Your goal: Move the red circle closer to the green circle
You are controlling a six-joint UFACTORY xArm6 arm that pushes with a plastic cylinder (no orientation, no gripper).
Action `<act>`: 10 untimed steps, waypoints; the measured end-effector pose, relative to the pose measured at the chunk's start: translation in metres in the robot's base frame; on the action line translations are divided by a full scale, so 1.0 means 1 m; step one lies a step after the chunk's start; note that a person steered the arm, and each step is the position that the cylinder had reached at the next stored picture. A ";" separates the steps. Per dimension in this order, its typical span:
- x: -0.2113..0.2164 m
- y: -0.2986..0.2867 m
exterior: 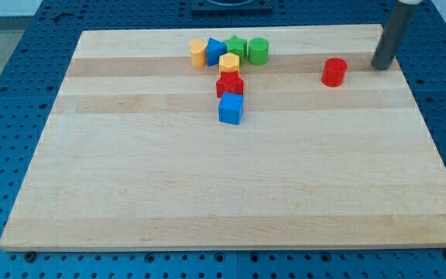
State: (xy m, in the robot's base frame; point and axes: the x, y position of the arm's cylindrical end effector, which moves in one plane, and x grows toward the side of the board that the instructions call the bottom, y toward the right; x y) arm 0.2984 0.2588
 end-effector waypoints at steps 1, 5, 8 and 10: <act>-0.004 -0.015; 0.108 -0.101; 0.068 -0.080; 0.068 -0.080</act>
State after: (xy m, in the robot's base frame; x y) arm 0.3661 0.1786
